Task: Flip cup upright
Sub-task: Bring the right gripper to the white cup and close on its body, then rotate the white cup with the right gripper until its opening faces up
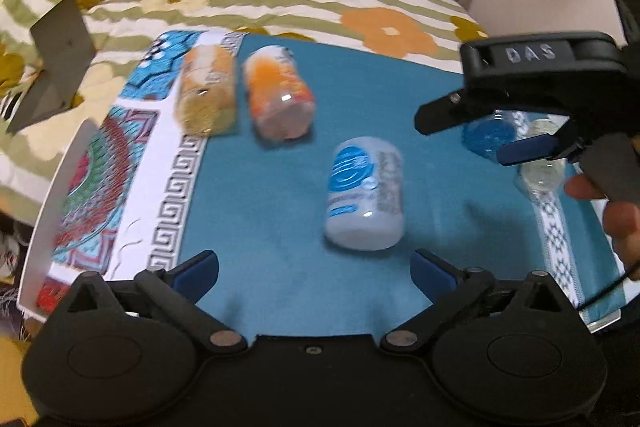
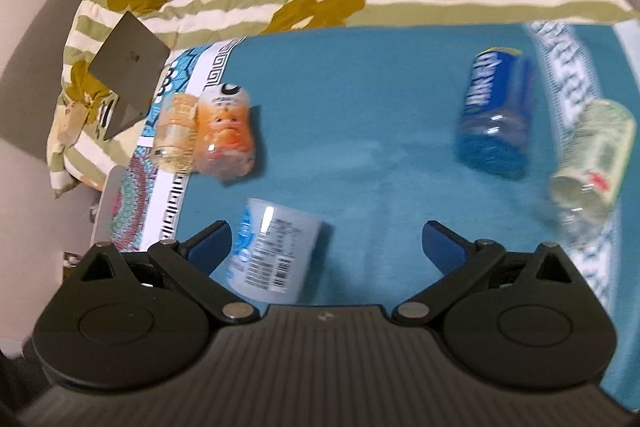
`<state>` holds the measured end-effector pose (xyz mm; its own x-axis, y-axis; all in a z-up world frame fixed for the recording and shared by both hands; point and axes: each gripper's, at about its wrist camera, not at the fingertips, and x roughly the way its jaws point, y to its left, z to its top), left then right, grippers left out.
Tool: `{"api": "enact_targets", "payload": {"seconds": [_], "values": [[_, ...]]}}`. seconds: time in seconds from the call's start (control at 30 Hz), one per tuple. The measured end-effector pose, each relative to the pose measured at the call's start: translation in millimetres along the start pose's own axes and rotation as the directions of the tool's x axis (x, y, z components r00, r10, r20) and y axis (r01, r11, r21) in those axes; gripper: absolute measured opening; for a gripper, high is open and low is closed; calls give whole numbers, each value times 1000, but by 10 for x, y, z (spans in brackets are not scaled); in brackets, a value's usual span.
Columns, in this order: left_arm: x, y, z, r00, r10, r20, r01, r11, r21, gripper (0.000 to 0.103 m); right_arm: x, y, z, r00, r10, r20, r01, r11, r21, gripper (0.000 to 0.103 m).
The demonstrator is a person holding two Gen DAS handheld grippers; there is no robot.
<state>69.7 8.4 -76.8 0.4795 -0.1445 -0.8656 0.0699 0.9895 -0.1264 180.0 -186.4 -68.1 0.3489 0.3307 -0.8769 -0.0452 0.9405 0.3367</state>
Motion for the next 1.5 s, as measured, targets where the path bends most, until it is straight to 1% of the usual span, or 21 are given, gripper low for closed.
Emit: {"api": "enact_targets", "payload": {"seconds": [0.13, 0.23, 0.33, 0.4, 0.47, 0.6, 0.67, 0.7, 0.73, 0.77, 0.93, 1.07, 1.17, 1.23, 1.3, 1.33, 1.4, 1.43, 1.47, 1.5], "values": [[6, 172, -52, 1000, 0, -6, -1, 999, -43, 103, 260, 111, 62, 998, 18, -52, -16, 999, 45, 103], [7, 264, -85, 1000, -4, -10, 4, 998, -64, 103, 407, 131, 90, 997, 26, -75, -19, 995, 93, 103], [21, 329, -112, 1000, -9, -17, 7, 997, -73, 103, 533, 107, 109, 995, 35, -92, -21, 988, 150, 103], [30, 362, -125, 1000, -10, -22, 8, 997, -77, 103, 626, 74, 112, 992, 57, -116, -33, 979, 202, 103], [37, 396, -134, 1000, -12, -27, 10, 996, -86, 103, 701, 45, 105, 987, 86, -134, -51, 967, 250, 100], [70, 460, -135, 999, -15, -36, 11, 995, -102, 103, 829, 27, 87, 980, 125, -156, -72, 949, 306, 94], [77, 480, -133, 999, -14, -39, 10, 994, -106, 103, 873, 24, 83, 977, 138, -160, -81, 943, 322, 86], [78, 490, -133, 999, -14, -40, 10, 994, -106, 103, 891, 16, 79, 976, 147, -162, -87, 940, 331, 84], [79, 498, -133, 999, -14, -41, 9, 994, -106, 103, 905, 12, 77, 974, 156, -165, -92, 936, 340, 78], [81, 505, -131, 999, -13, -41, 9, 994, -107, 103, 920, 6, 75, 972, 163, -167, -97, 933, 347, 76], [98, 527, -119, 999, -14, -44, 9, 994, -111, 103, 937, -38, 57, 972, 177, -154, -109, 921, 373, 73], [94, 532, -102, 999, -14, -43, 9, 994, -110, 103, 892, -51, 47, 972, 188, -143, -123, 919, 374, 70], [58, 527, -91, 999, -10, -38, 6, 994, -109, 103, 780, -36, 46, 974, 202, -102, -153, 921, 359, 69], [19, 517, -80, 1000, -6, -28, 3, 994, -106, 103, 611, -24, 47, 980, 195, -48, -170, 931, 323, 69], [-21, 502, -73, 1000, -1, -15, -1, 995, -104, 103, 378, 3, 27, 986, 164, 35, -168, 956, 240, 69], [-41, 494, -77, 1000, -1, -7, 0, 995, -104, 103, 243, 30, 0, 986, 137, 92, -152, 973, 174, 69], [-80, 469, -98, 1000, -4, 12, 5, 994, -110, 103, 49, 79, -90, 976, 87, 199, -98, 994, 45, 69], [-95, 453, -114, 1000, -11, 23, 13, 993, -113, 103, -31, 100, -173, 963, 60, 261, -54, 998, -31, 69], [-105, 433, -133, 999, -20, 32, 23, 993, -115, 103, -66, 112, -259, 950, 44, 309, -15, 995, -96, 69], [-109, 412, -148, 999, -23, 38, 27, 993, -117, 103, -61, 123, -334, 941, 34, 337, 18, 989, -150, 69]]}}
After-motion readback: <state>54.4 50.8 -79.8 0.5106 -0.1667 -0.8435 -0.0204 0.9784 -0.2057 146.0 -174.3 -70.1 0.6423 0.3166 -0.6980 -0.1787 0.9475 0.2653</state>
